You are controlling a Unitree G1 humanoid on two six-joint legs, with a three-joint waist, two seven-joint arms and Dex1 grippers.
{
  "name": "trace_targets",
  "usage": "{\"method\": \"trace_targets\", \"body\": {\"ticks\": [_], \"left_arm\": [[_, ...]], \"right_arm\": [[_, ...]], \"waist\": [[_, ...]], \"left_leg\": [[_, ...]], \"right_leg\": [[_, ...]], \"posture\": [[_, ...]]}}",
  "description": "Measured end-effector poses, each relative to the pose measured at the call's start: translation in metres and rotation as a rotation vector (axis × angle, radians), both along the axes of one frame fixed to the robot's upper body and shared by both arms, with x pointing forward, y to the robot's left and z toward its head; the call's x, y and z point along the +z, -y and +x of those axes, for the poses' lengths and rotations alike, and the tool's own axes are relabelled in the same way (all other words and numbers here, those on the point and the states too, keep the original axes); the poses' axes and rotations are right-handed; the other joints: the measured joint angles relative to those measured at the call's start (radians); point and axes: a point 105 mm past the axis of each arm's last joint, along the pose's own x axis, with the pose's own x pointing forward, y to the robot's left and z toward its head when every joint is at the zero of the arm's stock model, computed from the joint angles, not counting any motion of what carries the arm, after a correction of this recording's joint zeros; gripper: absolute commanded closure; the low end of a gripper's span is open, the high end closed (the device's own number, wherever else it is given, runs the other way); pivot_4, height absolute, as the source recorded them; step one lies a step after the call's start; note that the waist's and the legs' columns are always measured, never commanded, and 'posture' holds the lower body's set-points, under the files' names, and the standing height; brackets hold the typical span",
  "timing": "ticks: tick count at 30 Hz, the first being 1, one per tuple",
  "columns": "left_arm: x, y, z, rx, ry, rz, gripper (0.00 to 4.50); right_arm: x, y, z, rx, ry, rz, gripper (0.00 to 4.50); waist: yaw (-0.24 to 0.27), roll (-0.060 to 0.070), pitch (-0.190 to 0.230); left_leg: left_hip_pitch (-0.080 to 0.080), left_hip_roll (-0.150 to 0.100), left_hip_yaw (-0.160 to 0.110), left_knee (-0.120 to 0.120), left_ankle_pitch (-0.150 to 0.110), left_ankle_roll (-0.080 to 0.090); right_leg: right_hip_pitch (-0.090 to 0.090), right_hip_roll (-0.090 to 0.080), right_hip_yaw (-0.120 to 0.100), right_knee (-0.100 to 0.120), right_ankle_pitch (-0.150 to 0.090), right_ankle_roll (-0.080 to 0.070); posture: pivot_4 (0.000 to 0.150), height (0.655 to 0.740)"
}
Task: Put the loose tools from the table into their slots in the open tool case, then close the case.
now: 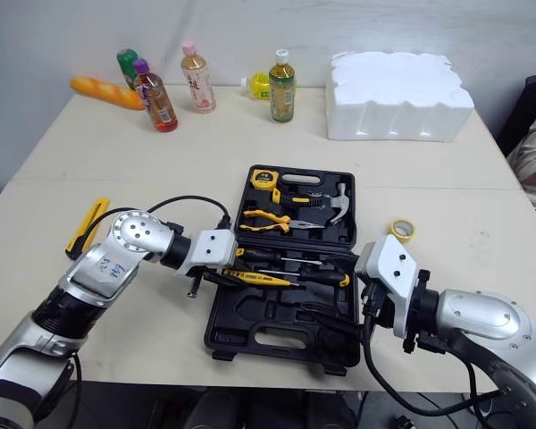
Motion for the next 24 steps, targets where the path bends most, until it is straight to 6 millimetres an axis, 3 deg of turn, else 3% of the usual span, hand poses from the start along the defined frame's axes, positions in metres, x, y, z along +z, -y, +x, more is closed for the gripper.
{"method": "trace_targets", "body": {"ticks": [24], "left_arm": [[-0.0013,0.0036,-0.0053,-0.059,-0.004,0.009,3.94]], "right_arm": [[-0.0088,0.0045,-0.0013,-0.032,-0.031,-0.005,0.00]], "waist": [[0.000,0.000,0.000]], "left_leg": [[0.000,0.000,0.000,0.000,0.000,0.000]], "right_leg": [[0.000,0.000,0.000,0.000,0.000,0.000]], "posture": [[0.150,0.7400]]}}
